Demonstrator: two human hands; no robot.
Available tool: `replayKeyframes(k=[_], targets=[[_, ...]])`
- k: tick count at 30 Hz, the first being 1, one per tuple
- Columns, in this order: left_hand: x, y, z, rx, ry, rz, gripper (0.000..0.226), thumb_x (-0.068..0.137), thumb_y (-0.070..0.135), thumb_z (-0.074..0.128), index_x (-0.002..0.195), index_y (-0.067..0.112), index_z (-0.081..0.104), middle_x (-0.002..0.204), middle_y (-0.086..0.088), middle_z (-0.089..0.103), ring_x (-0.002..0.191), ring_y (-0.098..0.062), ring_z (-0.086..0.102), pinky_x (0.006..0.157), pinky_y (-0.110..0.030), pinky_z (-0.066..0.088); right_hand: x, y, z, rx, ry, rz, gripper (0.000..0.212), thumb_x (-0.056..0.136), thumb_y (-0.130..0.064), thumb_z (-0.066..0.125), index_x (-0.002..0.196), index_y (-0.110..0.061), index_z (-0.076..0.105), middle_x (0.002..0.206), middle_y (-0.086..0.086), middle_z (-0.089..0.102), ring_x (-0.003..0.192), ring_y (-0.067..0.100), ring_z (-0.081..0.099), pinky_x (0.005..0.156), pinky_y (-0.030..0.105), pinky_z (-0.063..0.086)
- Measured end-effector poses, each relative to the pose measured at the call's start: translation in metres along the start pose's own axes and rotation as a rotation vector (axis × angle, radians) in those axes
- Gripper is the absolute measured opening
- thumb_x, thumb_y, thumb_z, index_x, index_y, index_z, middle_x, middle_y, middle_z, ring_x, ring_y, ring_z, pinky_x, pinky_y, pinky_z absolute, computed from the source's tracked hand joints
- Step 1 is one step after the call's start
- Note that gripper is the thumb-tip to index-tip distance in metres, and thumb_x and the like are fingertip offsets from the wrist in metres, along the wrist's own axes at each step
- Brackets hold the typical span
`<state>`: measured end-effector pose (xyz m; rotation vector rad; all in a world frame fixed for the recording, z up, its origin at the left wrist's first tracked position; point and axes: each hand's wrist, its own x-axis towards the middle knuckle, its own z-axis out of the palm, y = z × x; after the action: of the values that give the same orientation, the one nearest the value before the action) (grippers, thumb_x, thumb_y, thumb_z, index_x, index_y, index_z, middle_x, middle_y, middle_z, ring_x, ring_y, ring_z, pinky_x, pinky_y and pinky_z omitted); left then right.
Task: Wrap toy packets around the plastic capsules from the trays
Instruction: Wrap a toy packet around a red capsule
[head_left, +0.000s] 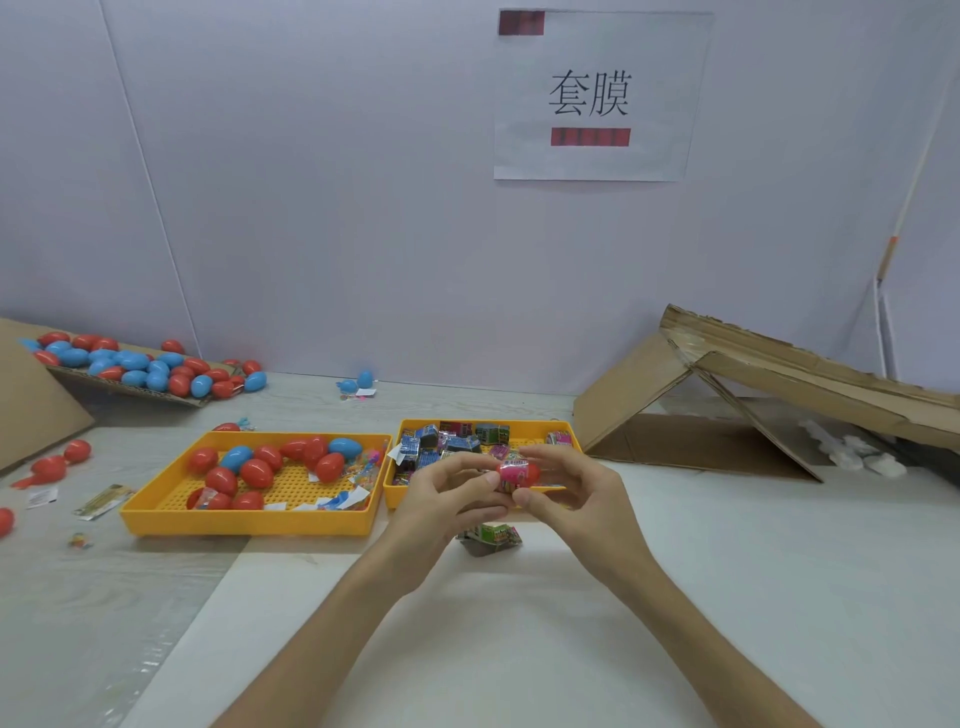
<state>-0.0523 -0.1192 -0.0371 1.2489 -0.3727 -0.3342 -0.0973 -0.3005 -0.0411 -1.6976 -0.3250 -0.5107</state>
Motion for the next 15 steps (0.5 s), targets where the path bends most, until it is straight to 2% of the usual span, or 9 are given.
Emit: replayKeyframes(k=[6, 9, 13, 15], targets=[[0.0013, -0.0025, -0.0015, -0.027, -0.031, -0.032, 0.028, 0.095, 0.01, 0.065, 0.121, 0.0, 0.064, 0.112, -0.028, 0.07, 0.105, -0.041, 0.07, 0.089, -0.036, 0.059, 0.0006, 0.0042, -0.0024, -0.049, 0.017, -0.007, 0.029, 0.083, -0.007, 0.08, 0.106, -0.025, 0.076, 0.098, -0.004, 0.077, 0.092, 0.017, 0.075, 0.078, 0.025, 0.058], [0.001, -0.0022, -0.0012, -0.024, -0.037, -0.04, 0.029, 0.093, 0.013, 0.066, 0.12, 0.002, 0.065, 0.109, -0.027, 0.071, 0.103, -0.039, 0.071, 0.089, -0.035, 0.059, 0.0002, 0.005, -0.0029, -0.109, 0.023, -0.03, 0.028, 0.083, -0.009, 0.08, 0.106, -0.024, 0.076, 0.097, -0.008, 0.077, 0.091, 0.015, 0.074, 0.082, 0.027, 0.059], [0.0001, -0.0013, -0.001, -0.02, -0.036, -0.04, 0.04, 0.084, 0.024, 0.072, 0.119, 0.005, 0.067, 0.107, -0.025, 0.072, 0.101, -0.036, 0.072, 0.085, -0.032, 0.06, -0.0011, 0.0031, -0.0027, -0.151, 0.03, -0.058, 0.029, 0.081, -0.011, 0.082, 0.102, -0.031, 0.076, 0.095, -0.013, 0.077, 0.088, 0.009, 0.074, 0.08, 0.02, 0.057], [0.0002, -0.0016, -0.0012, -0.012, -0.032, -0.038, 0.041, 0.083, 0.025, 0.073, 0.119, 0.007, 0.068, 0.108, -0.023, 0.073, 0.102, -0.036, 0.072, 0.083, -0.031, 0.06, -0.0011, 0.0025, -0.0032, -0.173, 0.027, -0.062, 0.029, 0.082, -0.011, 0.081, 0.103, -0.029, 0.076, 0.095, -0.014, 0.077, 0.088, 0.007, 0.074, 0.082, 0.021, 0.058]])
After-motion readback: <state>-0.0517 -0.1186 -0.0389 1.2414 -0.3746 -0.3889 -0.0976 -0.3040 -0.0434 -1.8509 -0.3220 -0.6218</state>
